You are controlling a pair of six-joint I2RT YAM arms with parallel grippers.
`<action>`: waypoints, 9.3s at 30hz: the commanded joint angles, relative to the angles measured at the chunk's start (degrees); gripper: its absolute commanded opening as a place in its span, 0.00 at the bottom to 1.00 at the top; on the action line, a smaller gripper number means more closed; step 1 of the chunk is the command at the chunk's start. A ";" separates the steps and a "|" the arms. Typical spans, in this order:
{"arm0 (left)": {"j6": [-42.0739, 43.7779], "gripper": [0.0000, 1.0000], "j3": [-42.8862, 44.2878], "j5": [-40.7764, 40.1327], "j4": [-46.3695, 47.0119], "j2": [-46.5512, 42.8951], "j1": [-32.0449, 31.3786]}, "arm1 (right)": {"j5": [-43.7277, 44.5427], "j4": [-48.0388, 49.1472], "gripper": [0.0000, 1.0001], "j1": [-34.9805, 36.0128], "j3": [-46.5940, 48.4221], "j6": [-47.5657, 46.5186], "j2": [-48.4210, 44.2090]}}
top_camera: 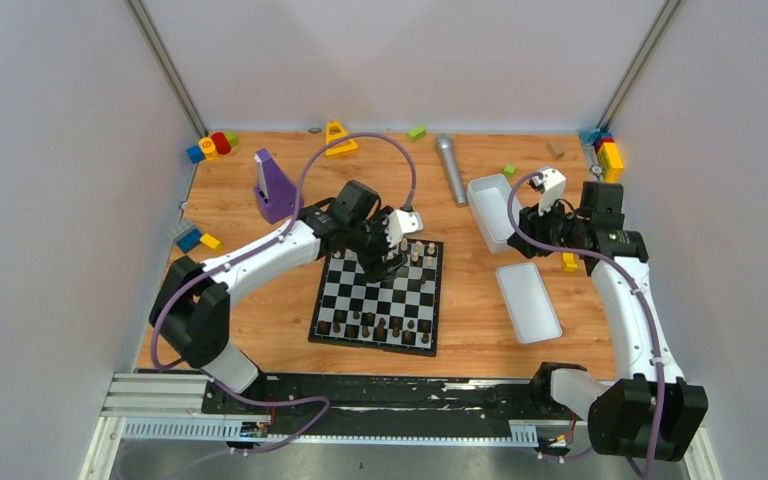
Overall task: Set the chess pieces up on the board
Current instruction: Pick up the chess piece from the chessboard, then place the chess piece on the chessboard, then reset both arms
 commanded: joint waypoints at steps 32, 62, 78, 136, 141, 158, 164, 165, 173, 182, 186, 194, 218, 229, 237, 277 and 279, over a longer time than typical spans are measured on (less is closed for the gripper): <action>-7.02 0.59 23.20 -10.99 -9.69 24.71 -13.92 | -3.06 6.11 0.41 -1.62 -5.02 2.95 -3.39; -6.41 0.33 28.12 -11.37 -11.67 30.35 -14.48 | -4.80 5.01 0.41 -1.62 -5.06 2.23 -1.85; -4.75 0.00 25.79 -12.89 -11.81 25.68 -14.41 | -5.08 4.50 0.41 -1.62 -4.96 1.88 -1.40; 6.18 0.03 -13.95 -1.64 -16.96 -11.79 10.33 | -8.28 3.20 0.41 -1.62 -4.84 0.65 0.40; 6.80 0.03 -16.00 -1.67 -16.97 -11.37 9.42 | -8.39 3.02 0.41 -1.62 -4.89 0.34 0.44; 6.77 0.04 -18.76 -3.88 -15.93 -8.84 7.98 | -9.10 2.40 0.41 -1.62 -4.86 -0.15 0.83; 6.25 0.04 -18.76 -4.49 -14.96 -8.07 7.93 | -9.23 2.18 0.41 -1.62 -4.89 -0.23 0.87; 6.19 0.05 -18.70 -4.52 -14.69 -8.10 7.93 | -9.24 2.22 0.41 -1.62 -4.85 -0.23 0.88; 5.62 0.06 -18.73 -4.17 -13.96 -8.04 7.94 | -9.25 1.94 0.41 -1.62 -4.86 -0.41 1.34; 5.93 0.16 -19.32 -4.10 -14.48 -8.18 7.94 | -9.40 1.78 0.41 -1.59 -4.93 -0.50 1.36; 6.23 0.23 -19.43 -3.92 -14.93 -9.24 7.98 | -9.41 1.66 0.41 -1.62 -4.93 -0.50 1.36; 6.65 0.26 -19.26 -3.68 -15.78 -9.57 7.91 | -9.44 1.59 0.41 -1.62 -4.93 -0.59 1.45; 2.17 0.57 -18.92 -11.25 -8.34 -20.23 10.04 | -8.95 1.43 0.41 -1.62 -5.01 -0.50 1.37; -3.53 0.86 -20.90 -23.24 6.57 -27.53 15.94 | -4.80 2.91 0.45 -1.82 -4.73 -0.14 0.57; -7.70 0.99 -18.66 -24.80 12.26 -28.12 22.45 | 0.24 6.23 0.57 -3.72 -2.85 2.85 0.13; -14.08 1.00 -24.37 -30.86 11.01 -54.72 30.76 | 7.85 16.40 1.00 -10.23 -13.25 18.06 -27.37; -13.88 1.00 -25.50 -30.84 11.53 -55.34 30.78 | 7.89 16.42 1.00 -10.17 -13.34 17.92 -28.02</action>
